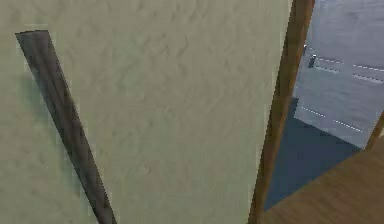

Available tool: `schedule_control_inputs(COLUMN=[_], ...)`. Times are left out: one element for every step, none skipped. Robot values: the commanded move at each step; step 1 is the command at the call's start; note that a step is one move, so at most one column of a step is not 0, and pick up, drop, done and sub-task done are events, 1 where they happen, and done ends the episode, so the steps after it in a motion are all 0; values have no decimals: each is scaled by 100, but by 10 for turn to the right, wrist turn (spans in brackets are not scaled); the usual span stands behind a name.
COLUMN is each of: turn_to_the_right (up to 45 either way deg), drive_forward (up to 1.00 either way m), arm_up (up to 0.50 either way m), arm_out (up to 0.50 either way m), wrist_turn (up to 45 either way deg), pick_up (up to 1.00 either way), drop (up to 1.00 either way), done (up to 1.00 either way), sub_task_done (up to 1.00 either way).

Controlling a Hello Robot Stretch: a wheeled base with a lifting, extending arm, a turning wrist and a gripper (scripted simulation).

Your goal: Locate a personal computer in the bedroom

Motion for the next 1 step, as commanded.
schedule_control_inputs(turn_to_the_right=[450], drive_forward=[0], arm_up=[0], arm_out=[0], wrist_turn=[0], pick_up=[0], drop=[0], done=[0], sub_task_done=[0])
